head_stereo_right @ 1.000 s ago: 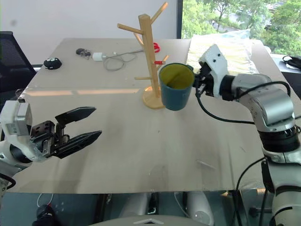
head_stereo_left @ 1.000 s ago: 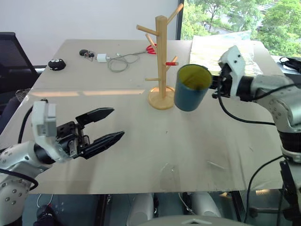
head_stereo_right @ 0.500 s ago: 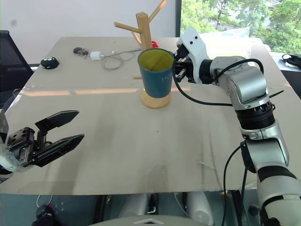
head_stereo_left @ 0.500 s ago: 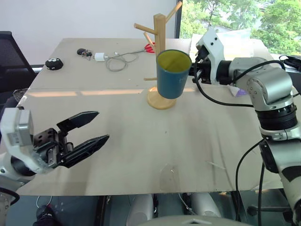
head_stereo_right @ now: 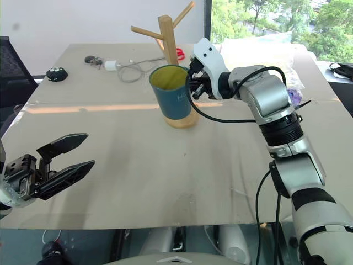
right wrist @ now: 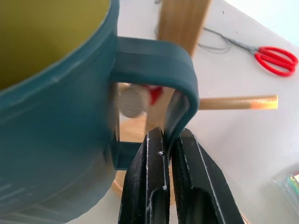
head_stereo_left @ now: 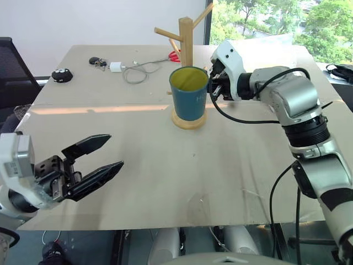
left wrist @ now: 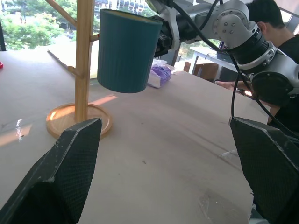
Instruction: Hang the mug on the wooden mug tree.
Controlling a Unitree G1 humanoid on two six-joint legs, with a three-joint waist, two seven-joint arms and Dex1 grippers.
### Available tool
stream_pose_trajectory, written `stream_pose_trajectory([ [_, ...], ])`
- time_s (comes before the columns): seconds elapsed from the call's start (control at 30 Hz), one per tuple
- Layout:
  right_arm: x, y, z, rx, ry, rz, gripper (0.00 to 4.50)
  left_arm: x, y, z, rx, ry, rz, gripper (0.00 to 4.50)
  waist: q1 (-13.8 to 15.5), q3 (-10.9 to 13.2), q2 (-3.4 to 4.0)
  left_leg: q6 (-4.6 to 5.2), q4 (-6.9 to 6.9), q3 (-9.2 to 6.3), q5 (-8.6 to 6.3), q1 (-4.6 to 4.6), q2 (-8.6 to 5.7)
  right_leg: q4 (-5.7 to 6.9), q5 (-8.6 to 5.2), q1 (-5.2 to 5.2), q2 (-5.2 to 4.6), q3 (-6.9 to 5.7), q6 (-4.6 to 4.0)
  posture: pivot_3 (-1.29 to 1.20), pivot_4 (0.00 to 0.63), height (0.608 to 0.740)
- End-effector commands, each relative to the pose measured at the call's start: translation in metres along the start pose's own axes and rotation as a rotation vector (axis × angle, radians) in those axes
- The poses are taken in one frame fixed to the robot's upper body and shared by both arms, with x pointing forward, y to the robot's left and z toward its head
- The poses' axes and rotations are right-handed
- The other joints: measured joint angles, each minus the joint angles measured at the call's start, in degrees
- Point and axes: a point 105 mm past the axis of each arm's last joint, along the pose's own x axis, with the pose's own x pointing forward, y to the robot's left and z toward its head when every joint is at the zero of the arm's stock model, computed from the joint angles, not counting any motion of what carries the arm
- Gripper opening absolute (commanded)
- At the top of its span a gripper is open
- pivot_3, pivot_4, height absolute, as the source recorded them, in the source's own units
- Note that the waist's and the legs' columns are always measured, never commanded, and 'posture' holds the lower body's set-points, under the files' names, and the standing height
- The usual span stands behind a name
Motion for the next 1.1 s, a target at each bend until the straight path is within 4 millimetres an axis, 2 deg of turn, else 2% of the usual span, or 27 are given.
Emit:
stream_pose_trajectory([
  [0.03,0.002,0.0,0.023,-0.083,-0.057,-0.006,0.29,0.0,-0.004,0.009,0.061,-0.012,0.007,4.5,0.0,0.0,0.0,0.0,0.0,-0.01,0.0,0.0,0.0,0.0,0.0,0.0,0.0,-0.01,0.0,0.0,0.15,0.74],
  [0.1,0.005,0.0,0.023,-0.091,-0.068,-0.008,0.92,0.001,-0.004,0.008,0.056,-0.018,0.012,4.5,0.0,0.0,0.0,-0.01,0.0,-0.03,0.01,0.0,0.0,0.01,0.0,0.0,0.01,-0.02,0.0,0.0,0.15,0.74],
  [0.13,0.004,-0.001,0.024,-0.097,-0.075,-0.014,1.53,0.002,-0.004,0.008,0.051,-0.021,0.012,4.5,0.0,0.0,0.0,-0.01,0.0,-0.02,0.01,0.0,0.0,0.01,0.0,0.0,0.0,-0.02,0.0,0.0,0.15,0.74],
  [0.23,-0.011,0.003,0.029,-0.12,-0.102,0.017,2.67,0.006,-0.002,0.006,0.05,-0.029,0.044,4.5,0.1,0.0,0.0,-0.01,0.0,-0.01,0.0,-0.01,-0.01,0.0,0.0,0.0,-0.03,-0.01,0.0,0.0,0.15,0.74],
  [0.33,-0.042,0.01,0.032,-0.101,-0.148,0.055,2.67,0.012,0.002,0.0,0.048,-0.01,0.092,4.5,0.5,0.0,-0.01,-0.01,0.0,-0.05,0.0,-0.05,-0.02,-0.03,0.0,0.01,-0.07,-0.05,0.01,0.0,0.15,0.74],
  [0.47,-0.082,0.015,0.018,-0.139,-0.199,0.028,2.67,0.015,0.012,-0.012,0.046,0.048,0.169,4.5,0.5,0.0,-0.05,0.0,-0.01,-0.08,0.0,-0.04,-0.04,-0.03,0.01,0.03,-0.13,-0.11,0.01,0.0,0.15,0.74],
  [0.5,-0.093,0.019,0.017,-0.131,-0.275,0.031,2.67,0.016,0.013,-0.018,0.039,0.074,0.175,4.5,0.5,0.0,-0.07,0.0,-0.02,-0.09,0.0,-0.05,-0.04,-0.04,0.01,0.04,-0.13,-0.12,0.01,0.0,0.15,0.74],
  [0.57,-0.113,0.024,-0.001,-0.093,-0.318,0.016,2.67,0.017,0.015,-0.028,0.037,0.118,0.182,4.5,0.1,0.0,-0.07,0.0,-0.01,-0.17,0.0,-0.04,-0.05,-0.04,0.0,0.08,-0.13,-0.18,0.01,0.0,0.15,0.74],
  [0.67,-0.136,0.026,-0.043,-0.015,-0.281,-0.079,2.67,0.018,0.019,-0.037,0.017,0.151,0.192,4.5,0.8,-0.1,-0.23,-0.01,-0.06,-0.21,0.0,0.07,-0.01,-0.01,0.0,0.17,-0.01,-0.15,0.01,0.0,0.15,0.74],
  [0.73,-0.157,0.035,-0.096,-0.026,-0.155,-0.16,2.67,0.012,0.023,-0.048,0.017,0.191,0.196,4.5,1.1,-0.1,-0.23,0.0,-0.02,-0.24,0.0,0.07,-0.05,-0.01,-0.01,0.22,-0.02,-0.15,0.01,0.0,0.15,0.74],
  [0.8,-0.177,0.048,-0.131,0.015,-0.077,-0.191,2.67,0.007,0.025,-0.054,0.006,0.218,0.198,4.5,1.3,-0.2,-0.23,0.01,-0.02,-0.05,0.0,0.08,-0.04,-0.04,-0.11,0.14,-0.01,0.01,-0.15,0.0,0.15,0.74],
  [0.87,-0.19,0.054,-0.145,0.064,-0.064,-0.219,2.67,0.003,0.026,-0.057,0.003,0.231,0.193,4.5,1.3,-0.2,-0.23,0.01,-0.02,-0.18,-0.01,0.22,-0.03,-0.04,-0.15,0.29,0.05,-0.06,-0.07,0.0,0.15,0.74],
  [1.0,-0.207,0.069,-0.159,0.107,-0.035,-0.233,3.94,-0.001,0.029,-0.063,-0.01,0.25,0.183,4.5,0.2,-0.1,-0.22,0.23,0.07,0.04,-0.12,0.37,0.04,0.02,-0.24,0.29,0.11,0.15,0.03,0.0,0.15,0.74],
  [1.03,-0.208,0.072,-0.161,0.12,-0.032,-0.226,4.47,-0.001,0.03,-0.064,-0.01,0.252,0.182,4.5,0.2,-0.1,-0.24,0.24,0.1,0.04,-0.12,0.55,0.07,0.02,-0.25,0.46,0.13,0.15,0.04,0.0,0.15,0.74],
  [1.1,-0.21,0.073,-0.163,0.128,-0.035,-0.245,4.47,-0.001,0.031,-0.066,-0.009,0.256,0.179,4.5,0.3,-0.1,-0.26,0.23,0.08,0.04,-0.14,1.15,0.12,0.01,-0.29,0.96,0.1,0.13,0.05,0.0,0.15,0.74],
])
